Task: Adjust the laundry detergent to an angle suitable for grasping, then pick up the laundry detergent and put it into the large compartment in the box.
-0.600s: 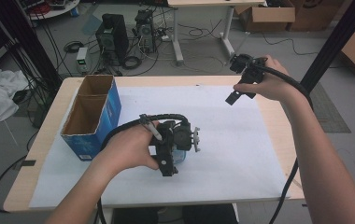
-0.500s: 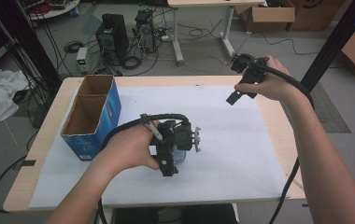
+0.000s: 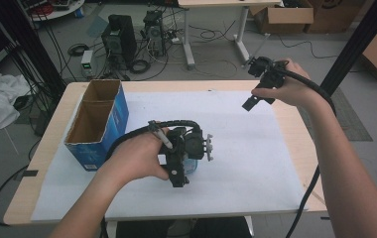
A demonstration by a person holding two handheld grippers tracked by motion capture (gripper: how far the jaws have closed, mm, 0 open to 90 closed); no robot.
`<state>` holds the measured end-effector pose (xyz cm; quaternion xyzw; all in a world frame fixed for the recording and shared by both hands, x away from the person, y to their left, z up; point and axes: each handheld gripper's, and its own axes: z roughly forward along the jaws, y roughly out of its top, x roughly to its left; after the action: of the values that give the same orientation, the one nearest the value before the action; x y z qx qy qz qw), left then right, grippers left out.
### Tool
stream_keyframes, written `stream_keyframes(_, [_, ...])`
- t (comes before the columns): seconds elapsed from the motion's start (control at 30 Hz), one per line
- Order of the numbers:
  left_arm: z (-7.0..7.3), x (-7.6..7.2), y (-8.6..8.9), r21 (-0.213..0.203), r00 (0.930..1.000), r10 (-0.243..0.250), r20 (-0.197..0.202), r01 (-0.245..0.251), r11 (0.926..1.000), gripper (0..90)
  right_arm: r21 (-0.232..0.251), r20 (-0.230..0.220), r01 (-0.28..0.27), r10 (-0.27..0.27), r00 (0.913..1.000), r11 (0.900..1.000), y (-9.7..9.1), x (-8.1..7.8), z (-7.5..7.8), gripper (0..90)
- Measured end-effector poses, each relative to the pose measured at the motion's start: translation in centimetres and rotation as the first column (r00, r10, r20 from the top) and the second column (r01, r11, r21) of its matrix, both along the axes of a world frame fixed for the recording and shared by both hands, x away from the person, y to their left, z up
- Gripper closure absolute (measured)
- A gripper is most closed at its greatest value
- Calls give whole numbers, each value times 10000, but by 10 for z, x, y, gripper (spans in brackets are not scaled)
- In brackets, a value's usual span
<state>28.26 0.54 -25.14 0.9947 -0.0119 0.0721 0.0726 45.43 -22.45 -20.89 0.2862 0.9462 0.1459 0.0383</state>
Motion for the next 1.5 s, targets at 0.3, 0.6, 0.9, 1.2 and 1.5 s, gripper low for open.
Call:
stream_keyframes(0.3, [2, -2, 1, 17, 10000, -3, 38, 3, 10000, 116, 18, 23, 19, -19, 10000, 10000, -1, -1, 0, 265])
stream_keyframes(0.6, [6, -3, 0, -98, 9999, -96, 34, 96, 9999, 114, 50, 29, 86, -87, 10000, 9999, -5, -2, 2, 265])
stream_keyframes(0.9, [13, -1, 3, -230, 9999, 25, 98, -23, 9997, 113, 83, 40, 123, -123, 9999, 9999, -7, -2, 3, 265])
stream_keyframes(1.2, [28, 9, 7, -428, 9994, 296, 192, -288, 9987, 113, 99, 56, 89, -90, 9999, 9999, -9, -2, 1, 265])
stream_keyframes(1.5, [31, 28, 8, -638, 9986, 536, 25, -533, 9965, 113, 132, 43, 125, -126, 9999, 9998, -13, -1, 1, 265])
